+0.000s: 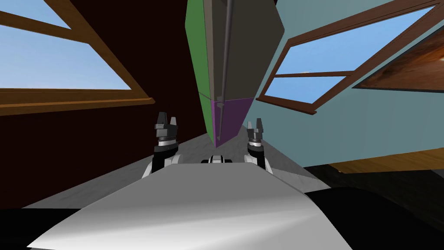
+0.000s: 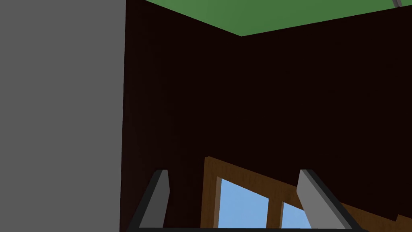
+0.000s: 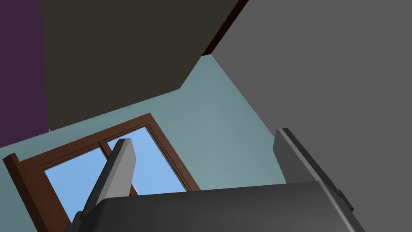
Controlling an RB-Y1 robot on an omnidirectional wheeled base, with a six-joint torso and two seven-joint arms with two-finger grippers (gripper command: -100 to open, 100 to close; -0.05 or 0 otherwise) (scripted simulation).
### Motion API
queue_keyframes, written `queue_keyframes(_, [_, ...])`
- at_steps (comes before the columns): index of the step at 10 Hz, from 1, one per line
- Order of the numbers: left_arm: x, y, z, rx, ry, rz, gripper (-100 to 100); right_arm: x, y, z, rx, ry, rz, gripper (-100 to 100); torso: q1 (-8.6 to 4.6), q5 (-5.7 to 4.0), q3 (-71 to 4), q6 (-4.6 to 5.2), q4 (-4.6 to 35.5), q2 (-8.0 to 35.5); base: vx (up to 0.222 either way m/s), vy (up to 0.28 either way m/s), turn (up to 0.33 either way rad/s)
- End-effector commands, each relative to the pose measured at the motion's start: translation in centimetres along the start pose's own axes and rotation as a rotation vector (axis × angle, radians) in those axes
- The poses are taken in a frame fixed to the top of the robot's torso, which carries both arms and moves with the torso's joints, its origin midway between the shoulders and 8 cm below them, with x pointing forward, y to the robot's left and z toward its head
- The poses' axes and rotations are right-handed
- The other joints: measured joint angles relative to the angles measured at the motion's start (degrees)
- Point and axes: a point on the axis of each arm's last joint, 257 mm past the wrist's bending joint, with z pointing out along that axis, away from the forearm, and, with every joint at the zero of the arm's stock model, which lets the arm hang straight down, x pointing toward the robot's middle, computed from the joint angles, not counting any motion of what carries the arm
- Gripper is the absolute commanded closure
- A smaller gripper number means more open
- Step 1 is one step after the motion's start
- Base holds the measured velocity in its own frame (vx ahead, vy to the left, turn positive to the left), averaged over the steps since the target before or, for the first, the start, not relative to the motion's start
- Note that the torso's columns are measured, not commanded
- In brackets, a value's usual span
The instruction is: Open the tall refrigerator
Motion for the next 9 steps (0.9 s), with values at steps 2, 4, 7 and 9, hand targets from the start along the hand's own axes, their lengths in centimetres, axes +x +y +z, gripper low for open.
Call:
queue_keyframes(2, [0.0,0.0,0.0,0.0,0.0,0.0,0,-0.6,-1.0,-0.9,0.05,0.076,-0.145,-100,-0.04,-0.01,0.0,0.0,0.1,0.1,0.078,0.085,-0.072])
queue_keyframes(4, [0.0,0.0,0.0,0.0,0.0,0.0,0,-1.3,-1.6,-1.5,0.082,0.112,-0.247,-100,-0.08,-0.02,0.0,0.0,0.1,0.2,0.087,0.1,-0.076])
queue_keyframes(7, [0.0,0.0,0.0,0.0,0.0,0.0,0,-2.8,-2.4,-2.5,0.133,0.164,-0.42,-100,-0.01,0.0,0.0,0.0,0.1,0.1,0.106,0.146,-0.113])
queue_keyframes(9, [0.0,0.0,0.0,0.0,0.0,0.0,0,-4.1,-2.8,-3.3,0.167,0.201,-0.546,-100,-0.04,0.0,0.0,-0.01,0.1,0.1,0.115,0.168,-0.108])
